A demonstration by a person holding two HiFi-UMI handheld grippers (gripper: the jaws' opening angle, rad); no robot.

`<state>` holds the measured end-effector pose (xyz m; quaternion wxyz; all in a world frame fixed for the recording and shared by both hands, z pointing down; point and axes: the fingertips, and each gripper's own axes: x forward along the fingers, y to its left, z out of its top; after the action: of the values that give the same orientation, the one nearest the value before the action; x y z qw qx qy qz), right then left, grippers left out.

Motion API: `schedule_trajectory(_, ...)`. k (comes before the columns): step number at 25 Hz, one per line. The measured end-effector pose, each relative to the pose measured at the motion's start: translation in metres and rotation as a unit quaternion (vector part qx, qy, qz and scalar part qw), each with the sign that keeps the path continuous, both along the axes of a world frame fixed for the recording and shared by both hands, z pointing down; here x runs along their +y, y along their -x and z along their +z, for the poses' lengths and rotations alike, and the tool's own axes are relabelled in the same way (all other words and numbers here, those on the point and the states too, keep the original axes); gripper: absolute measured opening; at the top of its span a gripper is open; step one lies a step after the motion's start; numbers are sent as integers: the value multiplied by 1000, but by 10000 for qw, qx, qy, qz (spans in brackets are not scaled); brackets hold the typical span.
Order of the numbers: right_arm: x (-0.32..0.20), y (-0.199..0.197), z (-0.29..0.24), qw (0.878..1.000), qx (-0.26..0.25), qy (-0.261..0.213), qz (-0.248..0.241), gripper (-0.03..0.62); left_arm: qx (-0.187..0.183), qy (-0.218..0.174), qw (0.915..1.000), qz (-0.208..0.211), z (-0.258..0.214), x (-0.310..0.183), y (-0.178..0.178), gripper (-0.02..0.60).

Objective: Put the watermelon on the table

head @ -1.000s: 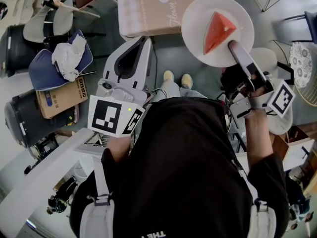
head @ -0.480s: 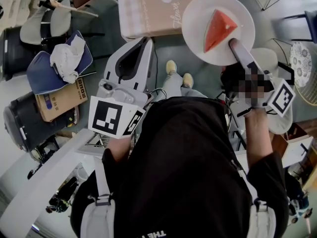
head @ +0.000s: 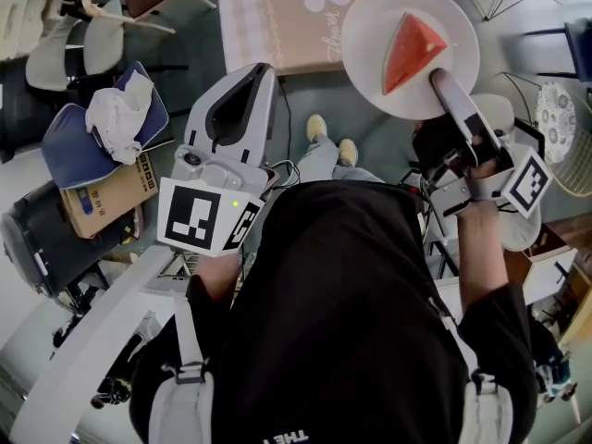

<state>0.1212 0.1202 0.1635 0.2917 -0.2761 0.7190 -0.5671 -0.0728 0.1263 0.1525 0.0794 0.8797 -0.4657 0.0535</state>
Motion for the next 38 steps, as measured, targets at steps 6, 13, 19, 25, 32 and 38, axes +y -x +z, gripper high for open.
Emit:
schedule_trajectory(6,-20,13,-3,10000,20,-2,95,32,95,48,9999,122,4,-21,9,11)
schedule_trajectory(13,-39,29,2,9999,30,59,86,32,109,67,9999,112,9,-41,23,11)
schedule_trajectory(19,-50,37,2,9999,78,75,99,32,126,71,9999,78,9,-52,35,11)
schedule_trajectory(25,-61,45,1,9999,76,46,147,32,158,63,9998,86,10,-64,45,11)
schedule_trajectory(32,-67,50,2,9998,87,-8,173,32,135,51,9998,128,11,-69,51,11)
schedule_trajectory(38,-74,45,0,9998,47,-55,195,32,78,131,9998,82,15,-70,49,11)
